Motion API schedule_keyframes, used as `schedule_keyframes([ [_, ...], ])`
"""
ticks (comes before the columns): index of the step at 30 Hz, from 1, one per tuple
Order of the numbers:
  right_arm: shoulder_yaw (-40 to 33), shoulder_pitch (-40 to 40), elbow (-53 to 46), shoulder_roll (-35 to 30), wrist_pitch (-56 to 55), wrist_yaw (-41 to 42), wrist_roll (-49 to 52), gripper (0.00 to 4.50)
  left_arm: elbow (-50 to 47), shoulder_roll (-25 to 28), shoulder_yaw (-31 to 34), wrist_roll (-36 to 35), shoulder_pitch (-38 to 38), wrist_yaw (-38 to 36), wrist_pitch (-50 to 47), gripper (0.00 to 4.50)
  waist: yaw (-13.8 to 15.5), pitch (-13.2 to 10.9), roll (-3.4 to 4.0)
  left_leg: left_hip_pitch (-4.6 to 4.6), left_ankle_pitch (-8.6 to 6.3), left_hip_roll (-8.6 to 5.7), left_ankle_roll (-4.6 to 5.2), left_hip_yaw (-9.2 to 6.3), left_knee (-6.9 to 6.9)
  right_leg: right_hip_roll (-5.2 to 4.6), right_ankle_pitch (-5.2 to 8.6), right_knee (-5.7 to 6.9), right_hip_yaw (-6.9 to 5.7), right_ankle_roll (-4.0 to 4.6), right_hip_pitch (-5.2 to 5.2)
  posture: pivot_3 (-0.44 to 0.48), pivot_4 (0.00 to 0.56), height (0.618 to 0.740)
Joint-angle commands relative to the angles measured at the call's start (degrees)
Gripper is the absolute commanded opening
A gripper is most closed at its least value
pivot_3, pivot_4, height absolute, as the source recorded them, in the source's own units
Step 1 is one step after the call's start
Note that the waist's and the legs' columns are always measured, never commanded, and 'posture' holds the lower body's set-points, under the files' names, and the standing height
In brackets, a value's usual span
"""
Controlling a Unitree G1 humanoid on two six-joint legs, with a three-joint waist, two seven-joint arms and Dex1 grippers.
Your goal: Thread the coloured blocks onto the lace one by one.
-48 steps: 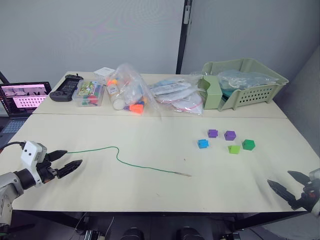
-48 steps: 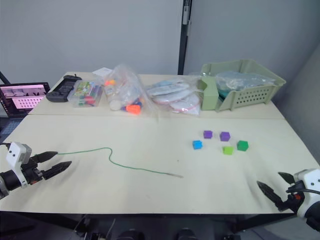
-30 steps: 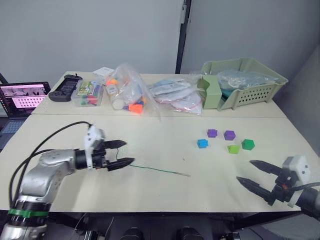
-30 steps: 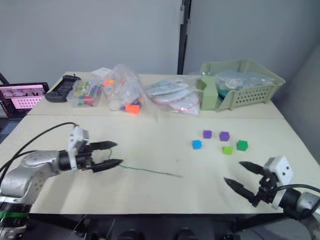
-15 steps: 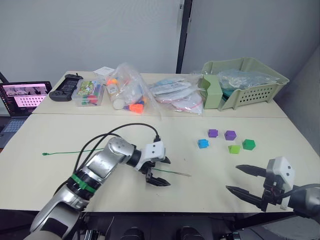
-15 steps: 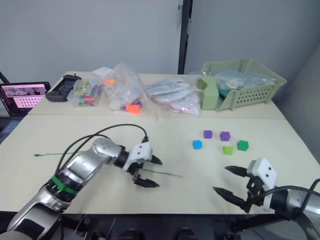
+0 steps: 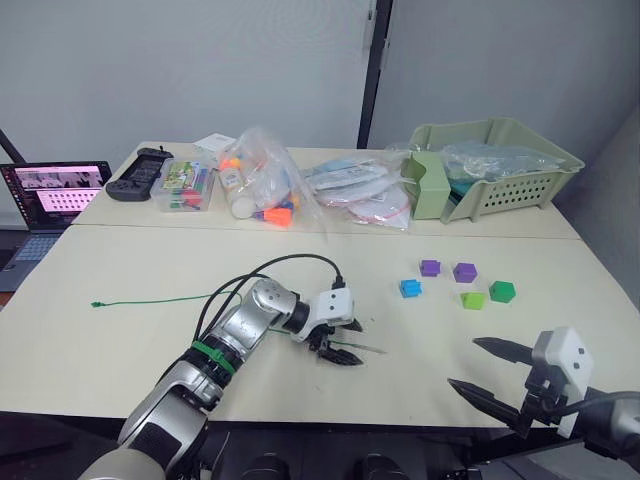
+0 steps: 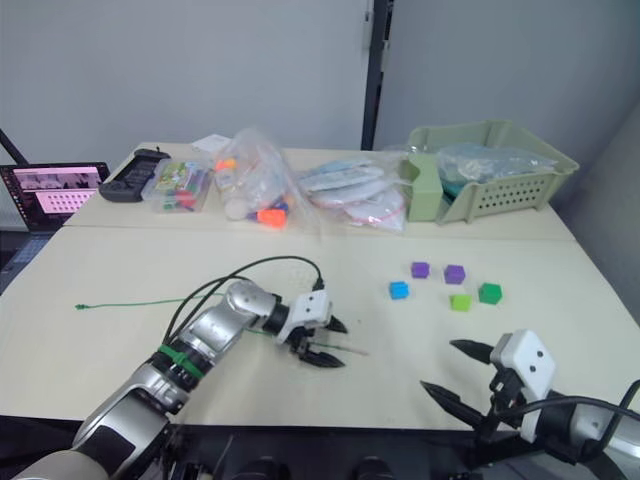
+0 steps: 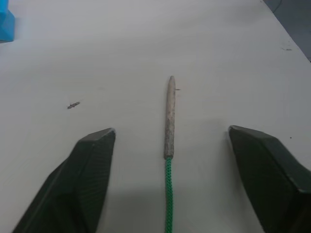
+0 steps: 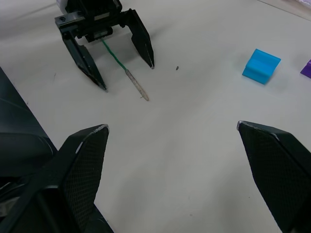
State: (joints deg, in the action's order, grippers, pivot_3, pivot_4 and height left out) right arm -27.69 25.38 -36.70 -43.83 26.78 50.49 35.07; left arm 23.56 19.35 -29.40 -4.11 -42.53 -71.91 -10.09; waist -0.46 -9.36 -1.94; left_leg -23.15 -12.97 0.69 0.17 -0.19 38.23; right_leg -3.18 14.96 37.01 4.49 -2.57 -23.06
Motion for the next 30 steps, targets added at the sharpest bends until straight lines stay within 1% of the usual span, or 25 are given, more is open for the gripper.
schedule_keyframes([
  [1,-2.3,0.0,-1.8,0.1,0.1,-0.5,1.3,4.50,3.2,-0.2,-1.0,2.0,0.9,-1.6,0.8,2.39,-0.1,0.0,0.01,0.00,0.00,0.01,0.00,0.00,0.00,0.01,0.00,0.00,0.00,0.00,0.00,0.000,0.150,0.740],
  [3,-2.6,-0.2,-1.6,0.0,0.1,-0.7,1.5,4.50,4.0,-0.2,-1.1,2.0,1.7,-2.3,1.9,1.63,-0.2,0.0,0.03,0.00,-0.01,0.02,0.01,-0.03,0.00,0.02,0.00,0.01,-0.02,0.00,0.00,0.000,0.150,0.740],
  [8,-2.4,-1.2,-0.9,-0.3,0.1,-0.9,1.3,4.50,3.4,-0.6,-1.3,2.1,2.9,-3.0,2.5,0.08,-0.2,0.0,0.06,0.00,-0.01,0.03,0.02,-0.04,0.00,0.02,0.00,0.01,-0.03,0.00,0.00,0.000,0.150,0.740],
  [13,-1.9,-2.2,-0.2,-0.1,-0.1,-1.2,0.8,4.50,2.6,-1.1,-0.4,1.4,3.4,-3.5,2.7,0.04,-0.2,0.1,0.07,0.02,-0.01,0.02,0.02,-0.04,0.00,0.02,0.00,0.00,-0.03,0.00,0.03,0.000,0.150,0.740],
  [17,-0.9,-2.6,0.1,0.5,-0.4,-1.6,0.3,4.50,3.5,-1.9,1.5,1.0,2.1,-2.8,2.8,0.04,-0.1,0.1,0.07,0.01,-0.01,0.01,0.02,-0.05,0.00,0.01,0.00,0.00,-0.05,0.00,0.03,0.000,0.150,0.740],
  [22,-0.7,-2.8,0.3,1.9,-0.3,-3.5,0.1,4.50,1.1,-0.7,3.7,0.2,0.1,-3.5,0.7,0.04,-0.2,0.1,0.06,-0.03,-0.01,0.00,0.02,-0.06,0.03,0.00,0.00,0.00,-0.07,0.00,0.01,0.000,0.150,0.740],
  [26,1.8,-3.5,2.1,7.6,0.9,-13.1,-3.9,4.50,-7.8,5.7,6.1,-1.4,-0.2,-6.5,-4.0,0.04,-0.7,0.1,0.07,-0.07,-0.01,0.09,0.02,-0.12,0.00,0.08,-0.01,0.06,-0.11,0.03,-0.11,0.000,0.150,0.740],
  [30,4.3,-5.1,3.8,13.3,1.2,-22.4,-9.1,4.50,-14.6,10.5,7.5,-2.4,1.8,-7.1,-7.6,0.04,-0.4,0.1,0.16,-0.06,-0.01,0.08,0.02,-0.15,-0.01,0.05,0.01,0.09,-0.13,0.06,-0.12,0.000,0.150,0.740],
])
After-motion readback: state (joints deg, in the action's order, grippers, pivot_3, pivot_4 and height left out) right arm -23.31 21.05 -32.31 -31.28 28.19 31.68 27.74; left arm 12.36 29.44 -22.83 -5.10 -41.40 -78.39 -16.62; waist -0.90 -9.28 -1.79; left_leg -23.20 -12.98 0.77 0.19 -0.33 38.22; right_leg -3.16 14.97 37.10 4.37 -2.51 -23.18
